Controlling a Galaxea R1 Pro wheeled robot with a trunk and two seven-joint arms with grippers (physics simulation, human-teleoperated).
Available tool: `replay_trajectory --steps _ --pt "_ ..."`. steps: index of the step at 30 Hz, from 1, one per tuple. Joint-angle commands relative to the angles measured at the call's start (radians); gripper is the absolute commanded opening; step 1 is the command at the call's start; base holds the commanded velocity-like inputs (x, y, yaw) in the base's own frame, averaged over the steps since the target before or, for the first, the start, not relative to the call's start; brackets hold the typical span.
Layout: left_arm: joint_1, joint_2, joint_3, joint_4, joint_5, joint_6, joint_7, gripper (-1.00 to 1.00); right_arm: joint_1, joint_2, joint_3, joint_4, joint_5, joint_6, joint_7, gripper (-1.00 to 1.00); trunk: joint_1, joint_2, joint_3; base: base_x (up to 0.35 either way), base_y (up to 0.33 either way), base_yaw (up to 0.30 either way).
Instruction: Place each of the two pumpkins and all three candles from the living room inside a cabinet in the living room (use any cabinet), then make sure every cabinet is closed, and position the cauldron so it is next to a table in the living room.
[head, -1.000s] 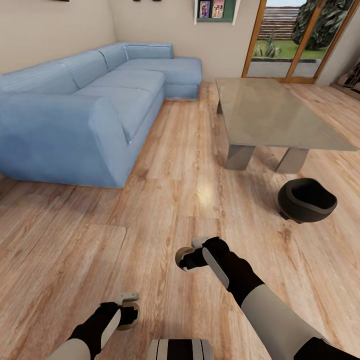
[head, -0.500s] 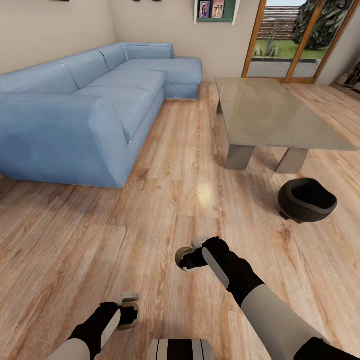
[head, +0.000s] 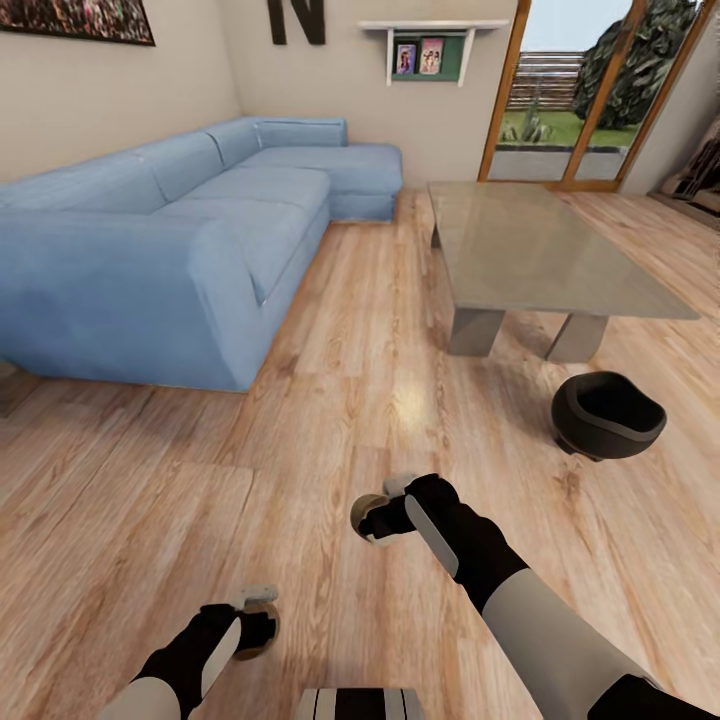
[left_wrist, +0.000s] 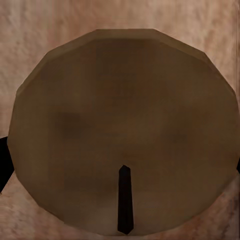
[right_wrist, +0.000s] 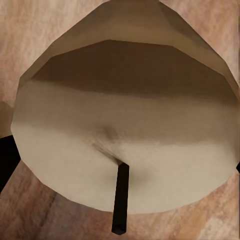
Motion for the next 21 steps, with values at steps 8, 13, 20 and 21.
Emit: replay_trajectory --steps 8,13,20,21 --pt "0.000 0.005 0.000 -0.015 0.010 0.010 -0.002 -1.00 -0.001 -0.001 0.000 0.000 -0.009 0.004 -0.009 -1.00 -0.004 0.002 0.030 0.000 0.000 0.000" --pt "0.000 0.007 0.003 -0.093 0.012 0.043 -0.018 -1.00 -0.001 -0.001 0.000 0.009 -0.009 0.004 -0.007 -1.00 -0.006 0.003 0.050 0.000 0.000 0.000" --pt "-0.002 0.028 0.017 -0.183 0.100 0.180 -0.024 -1.00 0.000 -0.001 0.000 0.017 -0.008 0.002 -0.007 -1.00 -0.009 0.004 0.084 0.000 0.000 -0.103" --pt "-0.004 0.031 0.019 -0.183 0.108 0.188 -0.025 -1.00 0.001 -0.001 0.001 0.017 -0.008 0.002 -0.007 -1.00 -0.010 0.005 0.089 0.000 0.000 -0.133"
